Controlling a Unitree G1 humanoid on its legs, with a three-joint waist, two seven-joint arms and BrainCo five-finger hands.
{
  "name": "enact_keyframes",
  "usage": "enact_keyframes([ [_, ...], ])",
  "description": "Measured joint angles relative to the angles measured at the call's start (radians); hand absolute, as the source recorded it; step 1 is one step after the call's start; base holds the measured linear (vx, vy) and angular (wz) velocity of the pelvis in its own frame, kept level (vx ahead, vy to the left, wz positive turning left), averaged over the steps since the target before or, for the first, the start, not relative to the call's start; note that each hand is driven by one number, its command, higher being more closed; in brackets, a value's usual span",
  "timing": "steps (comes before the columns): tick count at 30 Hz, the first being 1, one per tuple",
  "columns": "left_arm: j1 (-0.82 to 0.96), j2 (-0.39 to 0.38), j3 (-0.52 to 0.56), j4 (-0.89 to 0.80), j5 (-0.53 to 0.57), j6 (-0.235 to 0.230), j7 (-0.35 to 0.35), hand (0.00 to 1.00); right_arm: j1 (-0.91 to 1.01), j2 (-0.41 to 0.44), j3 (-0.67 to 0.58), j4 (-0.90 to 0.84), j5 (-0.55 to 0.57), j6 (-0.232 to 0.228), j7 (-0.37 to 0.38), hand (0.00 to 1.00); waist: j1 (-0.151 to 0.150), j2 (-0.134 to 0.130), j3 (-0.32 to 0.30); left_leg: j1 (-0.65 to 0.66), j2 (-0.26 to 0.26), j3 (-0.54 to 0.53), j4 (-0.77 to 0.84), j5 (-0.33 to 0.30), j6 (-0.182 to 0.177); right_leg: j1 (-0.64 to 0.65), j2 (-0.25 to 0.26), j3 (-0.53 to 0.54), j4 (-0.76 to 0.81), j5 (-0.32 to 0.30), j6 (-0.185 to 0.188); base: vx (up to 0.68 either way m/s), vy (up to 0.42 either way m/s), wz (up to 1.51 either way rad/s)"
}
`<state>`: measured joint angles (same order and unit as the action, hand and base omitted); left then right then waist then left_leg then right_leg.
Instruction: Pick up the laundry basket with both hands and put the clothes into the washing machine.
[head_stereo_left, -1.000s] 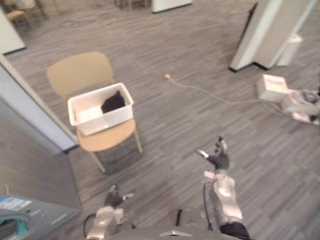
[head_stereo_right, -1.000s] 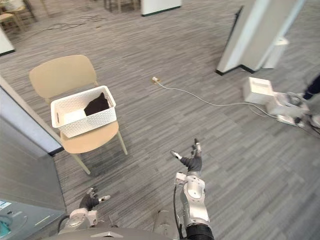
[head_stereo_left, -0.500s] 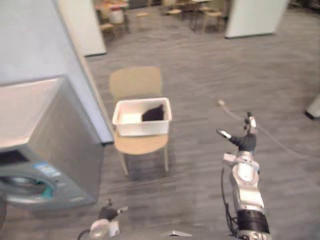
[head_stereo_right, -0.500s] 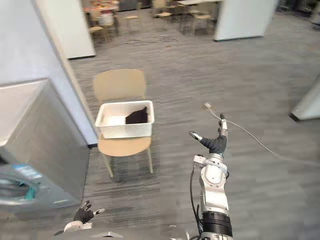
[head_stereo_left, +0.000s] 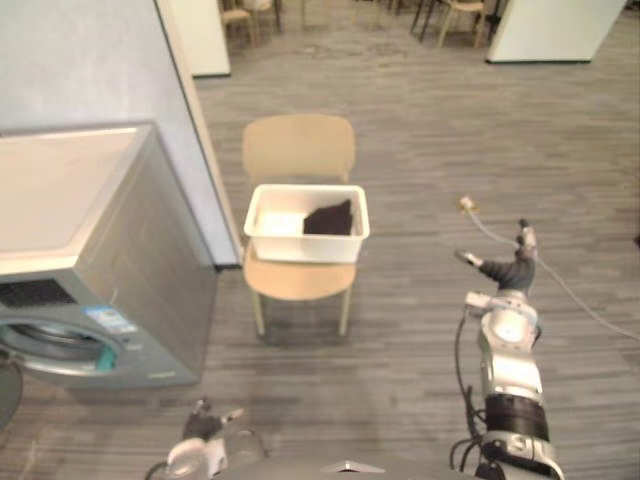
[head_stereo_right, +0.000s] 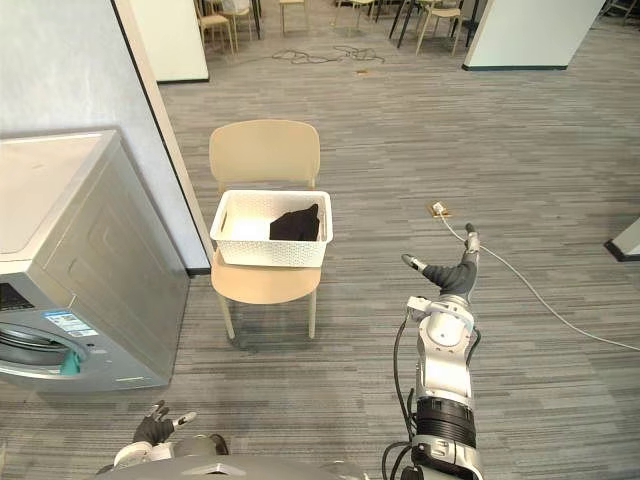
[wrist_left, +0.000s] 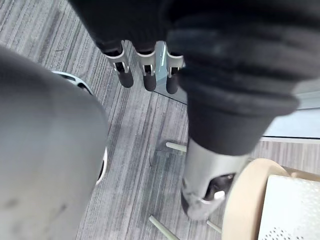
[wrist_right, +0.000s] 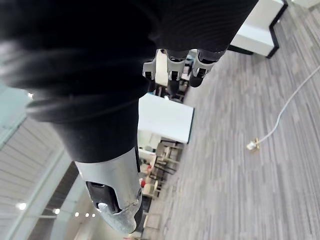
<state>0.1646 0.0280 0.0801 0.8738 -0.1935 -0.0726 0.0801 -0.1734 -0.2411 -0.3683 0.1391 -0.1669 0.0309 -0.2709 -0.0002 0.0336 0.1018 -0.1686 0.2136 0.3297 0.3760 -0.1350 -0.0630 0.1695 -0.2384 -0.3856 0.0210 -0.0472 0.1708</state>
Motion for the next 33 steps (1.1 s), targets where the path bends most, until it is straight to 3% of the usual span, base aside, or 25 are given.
enact_keyframes([
  [3,-0.005,0.003,-0.002,0.000,0.002,0.001,0.000,0.00,-0.033,-0.048,-0.034,0.051,-0.038,0.008,0.002,0.00,0.008,0.000,-0.002,-0.021,-0.032,-0.015,0.097,-0.077,0.024,0.006,-0.046,-0.004,0.044,-0.021,0.054,0.18,0.167,0.13],
  [4,-0.005,0.003,-0.008,0.001,0.003,0.001,-0.001,0.00,-0.062,-0.078,-0.059,0.115,-0.038,0.011,0.001,0.00,0.007,-0.009,-0.001,-0.015,-0.055,-0.015,0.111,-0.108,0.032,-0.004,-0.083,-0.003,0.114,-0.045,0.068,0.23,0.196,0.05],
  [7,0.005,0.003,-0.029,0.000,0.002,-0.004,-0.001,0.00,-0.143,-0.132,-0.079,0.244,-0.038,0.023,0.002,0.00,0.024,0.000,-0.007,0.045,-0.086,0.055,0.098,-0.127,0.053,-0.180,-0.190,0.098,0.456,-0.060,0.032,0.21,0.174,-0.24],
  [9,0.009,0.010,-0.045,0.000,0.001,-0.004,-0.001,0.00,-0.191,-0.133,-0.047,0.283,-0.039,0.023,0.007,0.00,0.028,0.012,-0.007,0.097,-0.091,0.086,0.071,-0.134,0.065,-0.275,-0.216,0.145,0.618,-0.031,-0.021,0.21,0.098,-0.61],
  [11,0.006,0.016,-0.045,-0.001,0.001,-0.004,0.000,0.00,-0.203,-0.134,-0.024,0.306,-0.050,0.021,0.024,0.00,0.030,0.009,-0.002,0.162,-0.086,0.091,0.017,-0.131,0.061,-0.344,-0.167,0.159,0.710,-0.141,-0.035,0.22,-0.036,-0.57],
  [12,0.005,0.007,-0.045,0.000,0.000,-0.005,0.000,0.00,-0.210,-0.145,-0.021,0.308,-0.067,0.021,0.036,0.00,0.029,0.019,0.004,0.199,-0.073,0.109,-0.018,-0.125,0.049,-0.403,-0.097,0.156,0.696,-0.200,-0.068,0.22,-0.152,-0.44],
  [13,0.003,0.000,-0.045,0.000,0.000,-0.005,0.000,0.00,-0.216,-0.166,-0.015,0.308,-0.072,0.021,0.043,0.00,0.024,0.024,0.008,0.215,-0.072,0.114,-0.038,-0.122,0.044,-0.442,-0.068,0.150,0.659,-0.210,-0.090,0.22,-0.181,-0.33],
  [14,0.000,-0.002,-0.045,0.001,0.000,-0.005,-0.001,0.00,-0.219,-0.184,-0.015,0.306,-0.075,0.021,0.044,0.00,0.018,0.014,0.007,0.224,-0.072,0.115,-0.048,-0.120,0.040,-0.462,-0.058,0.149,0.621,-0.206,-0.100,0.22,-0.243,0.13],
  [15,-0.010,-0.006,-0.045,0.001,0.002,-0.006,-0.003,0.00,-0.220,-0.234,-0.016,0.305,-0.075,0.022,0.044,0.00,-0.005,0.018,0.010,0.226,-0.070,0.112,-0.054,-0.126,0.005,-0.498,-0.054,0.161,0.474,-0.121,-0.113,0.20,-0.223,0.39],
  [16,-0.018,-0.010,-0.045,0.007,0.002,-0.005,-0.006,0.00,-0.218,-0.262,-0.021,0.306,-0.076,0.023,0.044,0.00,-0.021,0.027,0.018,0.239,-0.065,0.100,-0.062,-0.129,-0.026,-0.479,-0.046,0.160,0.424,0.003,-0.083,0.22,-0.228,0.30],
  [19,-0.037,-0.054,-0.044,0.007,0.005,-0.005,-0.021,0.00,-0.212,-0.290,-0.074,0.301,-0.078,0.040,0.045,0.00,-0.022,0.087,0.017,0.268,-0.053,0.077,-0.176,-0.058,-0.043,-0.446,-0.007,0.121,0.394,0.007,-0.102,0.15,-0.163,0.10],
  [20,-0.045,-0.060,-0.044,0.002,0.011,-0.012,-0.021,0.00,-0.191,-0.288,-0.092,0.302,-0.077,0.044,0.045,0.00,-0.022,0.087,0.017,0.272,-0.054,0.060,-0.203,-0.025,-0.055,-0.443,-0.010,0.103,0.402,0.001,-0.107,0.09,-0.143,0.40],
  [22,-0.056,-0.060,-0.043,0.002,0.012,-0.017,-0.021,0.00,-0.139,-0.285,-0.115,0.301,-0.076,0.045,0.048,0.00,-0.038,0.083,0.019,0.247,-0.037,0.008,-0.179,-0.019,-0.066,-0.406,-0.013,0.043,0.400,-0.023,-0.106,0.05,-0.133,0.84],
  [25,-0.035,-0.057,-0.042,0.012,0.011,-0.015,-0.021,0.00,-0.077,-0.267,-0.132,0.306,-0.074,0.043,0.051,0.00,-0.035,0.067,0.026,0.168,0.016,-0.033,0.030,-0.051,-0.037,-0.327,-0.014,-0.023,0.380,-0.080,-0.093,-0.03,-0.089,0.85],
  [27,-0.023,-0.040,-0.039,0.003,0.008,-0.018,-0.021,0.00,-0.056,-0.254,-0.126,0.310,-0.073,0.041,0.052,0.00,-0.033,0.065,0.027,0.089,0.068,-0.056,0.226,-0.021,0.026,-0.262,0.002,-0.067,0.344,-0.080,-0.093,-0.07,-0.082,0.57],
  [28,-0.014,-0.031,-0.038,0.003,0.008,-0.017,-0.020,0.00,-0.054,-0.243,-0.117,0.310,-0.072,0.037,0.055,0.00,-0.024,0.061,0.029,0.056,0.087,-0.069,0.322,0.025,0.077,-0.221,0.012,-0.072,0.322,-0.080,-0.093,-0.04,-0.106,0.16],
  [29,-0.001,-0.026,-0.036,0.002,-0.003,-0.017,-0.020,0.00,-0.050,-0.241,-0.103,0.310,-0.071,0.032,0.061,0.00,-0.017,0.061,0.029,0.040,0.095,-0.090,0.376,0.075,0.091,-0.184,0.027,-0.071,0.287,-0.080,-0.092,-0.01,-0.096,0.05],
  [31,0.000,-0.022,-0.033,0.002,-0.002,-0.021,-0.021,0.00,-0.035,-0.240,-0.103,0.310,-0.066,0.024,0.075,0.00,-0.011,0.055,0.027,0.025,0.100,-0.108,0.395,0.152,0.112,-0.143,0.046,-0.069,0.207,-0.074,-0.090,0.08,-0.076,-0.05],
  [33,0.004,-0.011,-0.032,0.003,-0.001,-0.021,-0.021,0.00,-0.034,-0.239,-0.103,0.310,-0.063,0.021,0.078,0.00,-0.009,0.041,0.028,0.004,0.099,-0.104,0.391,0.234,0.105,-0.115,0.063,-0.065,0.114,-0.048,-0.099,0.13,-0.068,-0.15],
])
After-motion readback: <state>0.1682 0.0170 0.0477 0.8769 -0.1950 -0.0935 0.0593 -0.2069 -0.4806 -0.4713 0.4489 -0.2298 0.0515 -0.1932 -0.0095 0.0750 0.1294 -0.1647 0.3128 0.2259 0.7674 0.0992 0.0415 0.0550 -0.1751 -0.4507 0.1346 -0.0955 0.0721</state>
